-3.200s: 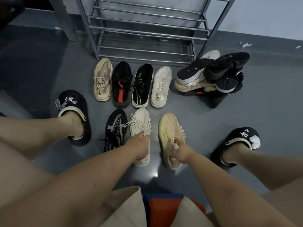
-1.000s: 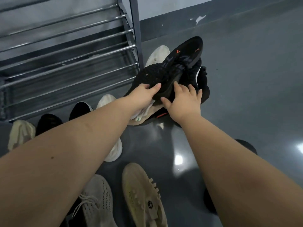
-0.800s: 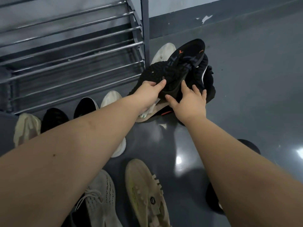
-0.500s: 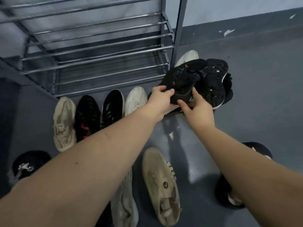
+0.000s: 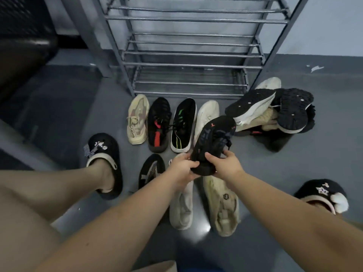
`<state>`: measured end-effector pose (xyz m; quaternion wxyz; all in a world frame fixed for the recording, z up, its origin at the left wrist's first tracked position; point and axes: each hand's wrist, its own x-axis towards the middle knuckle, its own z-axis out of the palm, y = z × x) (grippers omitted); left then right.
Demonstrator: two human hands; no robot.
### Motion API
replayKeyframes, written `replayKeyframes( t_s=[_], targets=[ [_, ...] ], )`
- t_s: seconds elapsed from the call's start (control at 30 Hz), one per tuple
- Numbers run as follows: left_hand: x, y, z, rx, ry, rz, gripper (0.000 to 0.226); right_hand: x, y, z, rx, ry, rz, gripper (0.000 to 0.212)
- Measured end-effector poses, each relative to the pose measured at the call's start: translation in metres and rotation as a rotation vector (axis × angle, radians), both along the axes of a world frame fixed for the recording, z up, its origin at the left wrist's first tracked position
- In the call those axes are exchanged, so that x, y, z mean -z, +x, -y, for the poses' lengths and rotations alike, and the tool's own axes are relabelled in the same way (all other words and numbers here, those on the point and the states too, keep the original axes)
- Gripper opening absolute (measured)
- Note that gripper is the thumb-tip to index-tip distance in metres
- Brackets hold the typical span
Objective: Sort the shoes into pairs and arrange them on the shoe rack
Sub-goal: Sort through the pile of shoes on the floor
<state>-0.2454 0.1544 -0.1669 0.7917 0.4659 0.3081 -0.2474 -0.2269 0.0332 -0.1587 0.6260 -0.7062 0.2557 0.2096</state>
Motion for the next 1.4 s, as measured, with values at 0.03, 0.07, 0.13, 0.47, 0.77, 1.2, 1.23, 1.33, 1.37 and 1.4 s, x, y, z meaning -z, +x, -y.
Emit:
replayKeyframes(
  t_s=[0.03,0.07,0.13,0.47,0.77,1.2,1.23,1.33,1.37,1.4],
  targets=[
    [0.002,-0.008,-0.004,0.002,-0.008,-0.008,0.042,0.001,-0.007,-0.003,0.007,0.029,-0.028,0.05],
    [0.005,-0.015,-0.007,0.003,-0.015,-0.022,0.042,0.003,-0.015,-0.006,0.009,0.043,-0.056,0.05],
    [0.008,-0.03,-0.012,0.014,-0.021,-0.045,0.041,0.01,-0.031,-0.009,-0.001,0.024,-0.081,0.05],
    [0.01,-0.056,-0.023,0.148,-0.079,-0.156,0.029,0.005,-0.061,0.004,-0.088,0.114,-0.117,0.051],
    [0.024,-0.06,-0.011,0.218,-0.016,-0.114,0.016,0.017,-0.069,0.025,-0.108,0.199,-0.191,0.047],
    [0.049,-0.044,0.081,0.41,-0.01,-0.163,0.042,0.028,-0.064,0.118,0.0,0.152,-0.269,0.051],
    [0.05,-0.044,0.09,0.433,-0.016,-0.173,0.043,0.029,-0.064,0.127,0.019,0.148,-0.268,0.053],
    [0.05,-0.039,0.103,0.606,0.072,-0.224,0.061,0.028,-0.067,0.153,0.038,0.044,-0.261,0.059],
    [0.055,-0.035,0.101,0.66,0.148,-0.239,0.072,0.027,-0.067,0.162,0.018,-0.046,-0.274,0.063],
    [0.059,-0.031,0.097,0.703,0.237,-0.236,0.079,0.027,-0.068,0.169,-0.003,-0.128,-0.292,0.067]
  ],
)
